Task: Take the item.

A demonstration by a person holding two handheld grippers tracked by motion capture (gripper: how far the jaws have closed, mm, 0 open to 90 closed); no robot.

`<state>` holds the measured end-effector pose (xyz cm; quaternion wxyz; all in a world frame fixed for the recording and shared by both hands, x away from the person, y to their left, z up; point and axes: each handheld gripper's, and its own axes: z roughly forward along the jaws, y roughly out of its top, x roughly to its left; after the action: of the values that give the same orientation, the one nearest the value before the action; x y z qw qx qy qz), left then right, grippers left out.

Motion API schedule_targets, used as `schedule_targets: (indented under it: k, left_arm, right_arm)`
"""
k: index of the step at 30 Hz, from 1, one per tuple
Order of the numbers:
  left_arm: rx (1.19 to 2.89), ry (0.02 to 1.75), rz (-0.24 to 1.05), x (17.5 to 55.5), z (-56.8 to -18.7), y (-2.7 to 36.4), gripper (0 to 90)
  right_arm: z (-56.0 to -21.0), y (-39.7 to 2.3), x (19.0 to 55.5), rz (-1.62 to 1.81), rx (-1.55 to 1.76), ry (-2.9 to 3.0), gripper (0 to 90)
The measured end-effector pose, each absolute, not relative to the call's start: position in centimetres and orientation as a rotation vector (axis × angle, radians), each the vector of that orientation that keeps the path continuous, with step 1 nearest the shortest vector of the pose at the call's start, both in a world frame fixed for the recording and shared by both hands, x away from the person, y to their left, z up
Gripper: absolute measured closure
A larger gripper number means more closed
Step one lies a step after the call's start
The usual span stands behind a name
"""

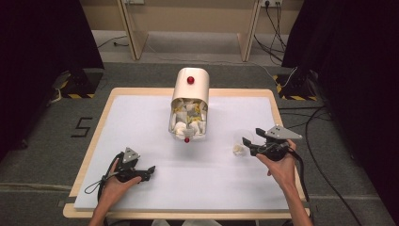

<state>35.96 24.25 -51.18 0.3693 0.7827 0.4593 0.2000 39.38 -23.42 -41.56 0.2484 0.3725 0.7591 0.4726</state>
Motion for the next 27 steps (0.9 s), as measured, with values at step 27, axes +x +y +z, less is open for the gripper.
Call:
schedule_targets:
  k: [27]
  left_arm:
    - [2.009,1.179,0.514,36.0,-51.2,24.2,13.7]
  right_arm:
    - [-42.8,-24.3,37.5,1.236,1.048,2.092,29.4]
